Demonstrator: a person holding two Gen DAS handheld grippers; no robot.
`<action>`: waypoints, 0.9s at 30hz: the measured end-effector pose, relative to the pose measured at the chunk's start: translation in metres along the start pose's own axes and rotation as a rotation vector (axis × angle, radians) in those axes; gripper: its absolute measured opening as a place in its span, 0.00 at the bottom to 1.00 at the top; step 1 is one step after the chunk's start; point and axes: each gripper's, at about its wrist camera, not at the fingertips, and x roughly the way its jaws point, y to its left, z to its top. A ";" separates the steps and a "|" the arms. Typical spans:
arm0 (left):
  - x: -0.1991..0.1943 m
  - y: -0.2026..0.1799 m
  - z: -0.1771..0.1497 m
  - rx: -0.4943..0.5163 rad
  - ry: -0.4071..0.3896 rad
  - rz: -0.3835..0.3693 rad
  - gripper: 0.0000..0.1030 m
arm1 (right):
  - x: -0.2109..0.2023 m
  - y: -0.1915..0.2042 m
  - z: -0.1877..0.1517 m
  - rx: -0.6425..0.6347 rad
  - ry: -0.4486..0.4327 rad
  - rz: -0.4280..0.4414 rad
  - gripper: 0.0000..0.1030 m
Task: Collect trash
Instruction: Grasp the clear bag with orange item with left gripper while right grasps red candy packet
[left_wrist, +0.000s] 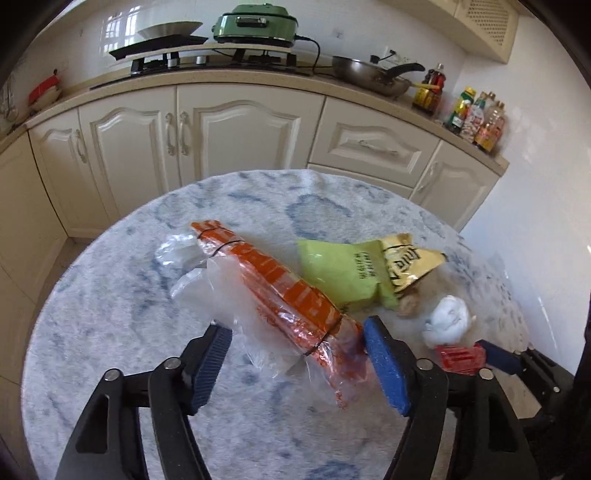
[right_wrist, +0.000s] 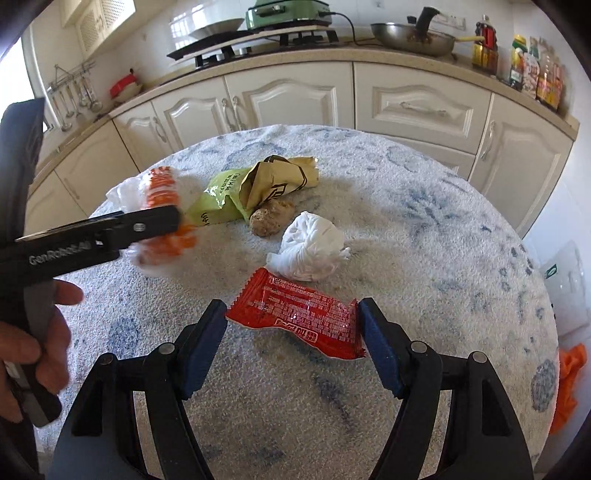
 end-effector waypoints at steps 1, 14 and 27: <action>0.002 -0.001 0.002 0.006 0.004 0.029 0.93 | 0.000 0.000 0.000 0.002 -0.001 -0.001 0.72; 0.039 0.005 -0.005 -0.007 0.039 -0.168 0.39 | -0.002 0.001 -0.002 0.017 0.019 -0.015 0.74; -0.031 -0.002 -0.083 0.293 0.023 -0.135 0.52 | -0.021 0.000 -0.026 0.061 0.026 -0.037 0.72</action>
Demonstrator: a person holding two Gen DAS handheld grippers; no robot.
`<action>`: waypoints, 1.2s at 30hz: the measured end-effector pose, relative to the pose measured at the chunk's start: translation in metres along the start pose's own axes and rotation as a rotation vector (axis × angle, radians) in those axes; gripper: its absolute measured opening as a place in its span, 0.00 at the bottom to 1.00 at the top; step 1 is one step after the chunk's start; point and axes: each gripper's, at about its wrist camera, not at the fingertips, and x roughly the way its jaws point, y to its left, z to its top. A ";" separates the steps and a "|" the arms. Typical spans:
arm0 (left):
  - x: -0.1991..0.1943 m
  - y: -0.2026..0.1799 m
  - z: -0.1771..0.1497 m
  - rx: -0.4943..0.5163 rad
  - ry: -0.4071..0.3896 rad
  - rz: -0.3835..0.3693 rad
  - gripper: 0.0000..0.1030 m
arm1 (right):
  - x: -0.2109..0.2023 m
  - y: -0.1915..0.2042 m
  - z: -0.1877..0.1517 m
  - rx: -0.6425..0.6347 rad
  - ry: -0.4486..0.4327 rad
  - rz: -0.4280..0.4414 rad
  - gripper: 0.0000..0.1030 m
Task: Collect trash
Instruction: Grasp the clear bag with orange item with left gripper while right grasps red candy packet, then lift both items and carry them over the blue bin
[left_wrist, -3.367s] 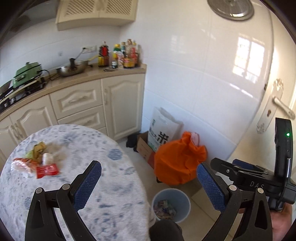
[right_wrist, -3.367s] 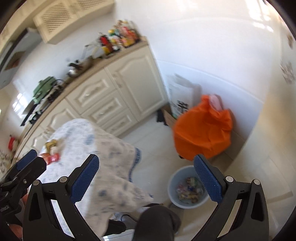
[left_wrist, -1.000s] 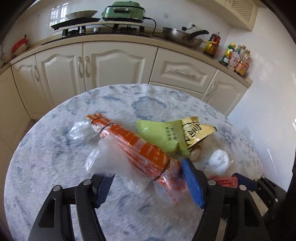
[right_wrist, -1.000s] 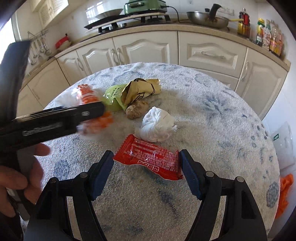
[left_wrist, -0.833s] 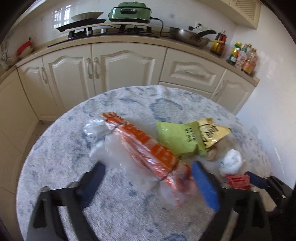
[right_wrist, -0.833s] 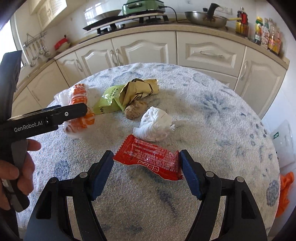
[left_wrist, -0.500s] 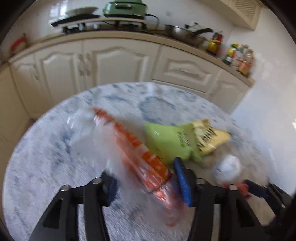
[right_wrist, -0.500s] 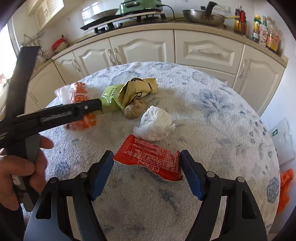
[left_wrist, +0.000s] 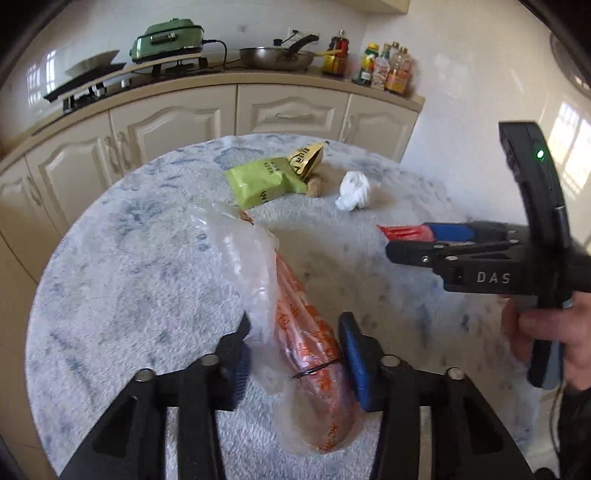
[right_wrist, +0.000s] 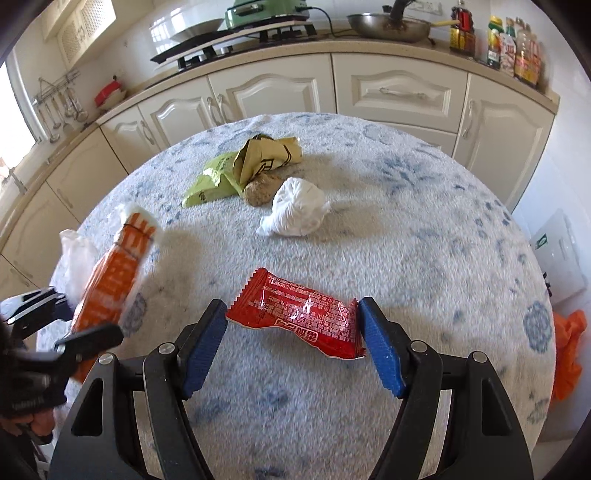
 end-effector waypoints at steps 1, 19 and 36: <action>0.000 -0.003 0.000 0.001 -0.001 0.043 0.74 | 0.000 0.001 -0.001 -0.003 0.002 -0.008 0.72; 0.015 -0.007 -0.010 -0.123 0.054 -0.020 0.23 | -0.025 -0.008 -0.026 0.051 -0.006 -0.039 0.26; -0.063 -0.048 -0.034 -0.130 0.026 -0.034 0.18 | -0.026 0.019 -0.033 -0.122 -0.004 0.011 0.11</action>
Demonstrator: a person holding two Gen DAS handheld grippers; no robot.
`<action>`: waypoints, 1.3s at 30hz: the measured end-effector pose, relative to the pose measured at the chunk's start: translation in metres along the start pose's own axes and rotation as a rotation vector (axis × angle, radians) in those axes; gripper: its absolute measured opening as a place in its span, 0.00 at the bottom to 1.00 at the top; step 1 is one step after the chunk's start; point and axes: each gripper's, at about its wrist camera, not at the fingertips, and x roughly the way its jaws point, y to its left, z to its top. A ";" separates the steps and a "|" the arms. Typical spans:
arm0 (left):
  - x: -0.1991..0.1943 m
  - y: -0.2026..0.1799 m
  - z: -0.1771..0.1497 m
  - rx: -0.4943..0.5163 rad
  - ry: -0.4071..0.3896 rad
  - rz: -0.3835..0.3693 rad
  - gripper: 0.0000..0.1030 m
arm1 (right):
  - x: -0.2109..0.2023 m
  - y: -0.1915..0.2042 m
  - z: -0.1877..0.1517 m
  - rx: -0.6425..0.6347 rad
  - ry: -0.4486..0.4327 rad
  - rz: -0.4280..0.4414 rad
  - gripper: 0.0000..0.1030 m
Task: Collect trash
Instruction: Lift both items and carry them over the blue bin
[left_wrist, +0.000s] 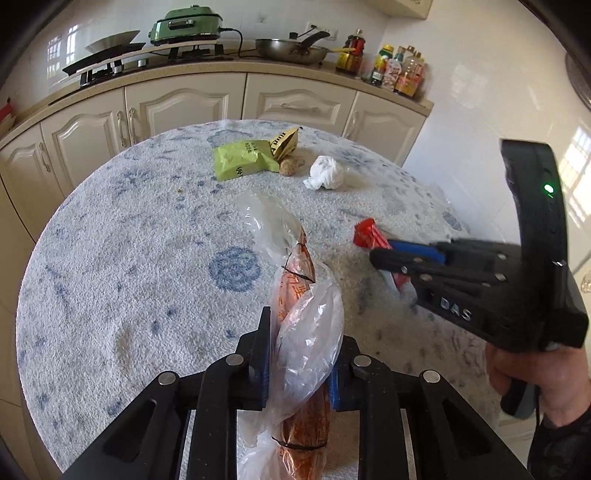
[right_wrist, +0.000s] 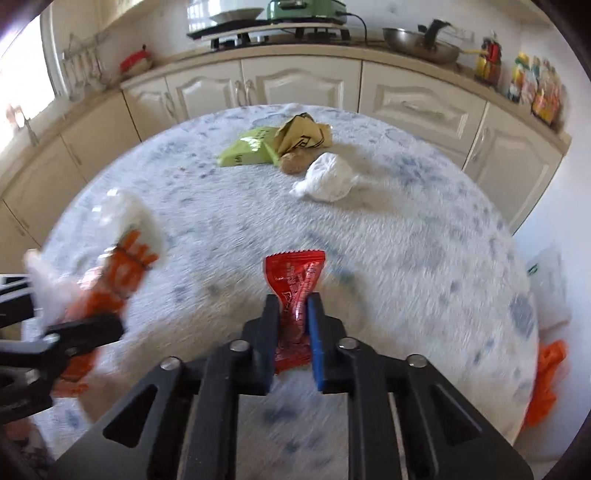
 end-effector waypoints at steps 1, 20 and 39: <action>-0.003 -0.002 -0.001 0.000 -0.003 -0.004 0.18 | -0.005 -0.001 -0.005 0.022 -0.005 0.012 0.11; -0.080 -0.098 0.014 0.128 -0.161 -0.125 0.18 | -0.155 -0.046 -0.050 0.218 -0.231 -0.053 0.11; -0.078 -0.291 0.013 0.373 -0.120 -0.393 0.18 | -0.285 -0.189 -0.161 0.559 -0.337 -0.334 0.11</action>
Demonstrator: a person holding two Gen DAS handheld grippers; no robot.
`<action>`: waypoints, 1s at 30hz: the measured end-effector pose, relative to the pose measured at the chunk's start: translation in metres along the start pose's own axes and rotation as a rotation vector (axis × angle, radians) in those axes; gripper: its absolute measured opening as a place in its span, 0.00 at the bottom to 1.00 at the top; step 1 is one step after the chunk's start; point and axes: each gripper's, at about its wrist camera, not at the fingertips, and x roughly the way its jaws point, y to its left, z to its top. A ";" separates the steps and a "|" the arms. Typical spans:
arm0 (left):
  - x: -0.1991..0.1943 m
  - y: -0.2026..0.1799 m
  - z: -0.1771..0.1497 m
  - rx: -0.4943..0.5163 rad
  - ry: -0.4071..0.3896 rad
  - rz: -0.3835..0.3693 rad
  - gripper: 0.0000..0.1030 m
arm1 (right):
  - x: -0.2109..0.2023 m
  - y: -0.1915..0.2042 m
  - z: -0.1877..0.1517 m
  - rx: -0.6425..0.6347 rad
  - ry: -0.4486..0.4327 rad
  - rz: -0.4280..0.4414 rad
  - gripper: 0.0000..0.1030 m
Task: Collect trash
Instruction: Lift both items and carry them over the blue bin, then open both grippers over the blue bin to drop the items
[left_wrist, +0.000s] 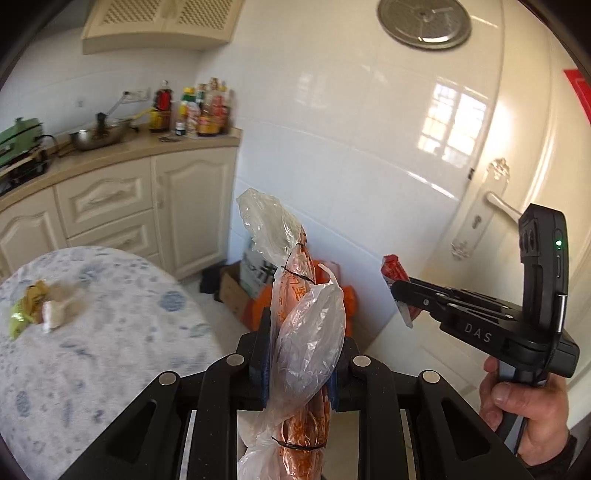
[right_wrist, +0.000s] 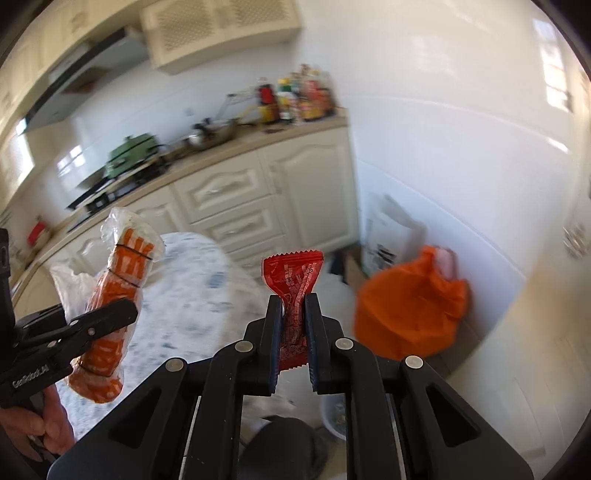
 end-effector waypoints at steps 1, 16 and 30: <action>0.009 -0.006 0.002 0.003 0.012 -0.010 0.18 | 0.001 -0.009 -0.001 0.012 0.005 -0.010 0.11; 0.185 -0.060 0.013 0.013 0.291 -0.088 0.19 | 0.087 -0.101 -0.042 0.193 0.198 -0.033 0.14; 0.211 -0.075 0.030 0.089 0.298 0.050 0.92 | 0.119 -0.136 -0.072 0.350 0.264 -0.053 1.00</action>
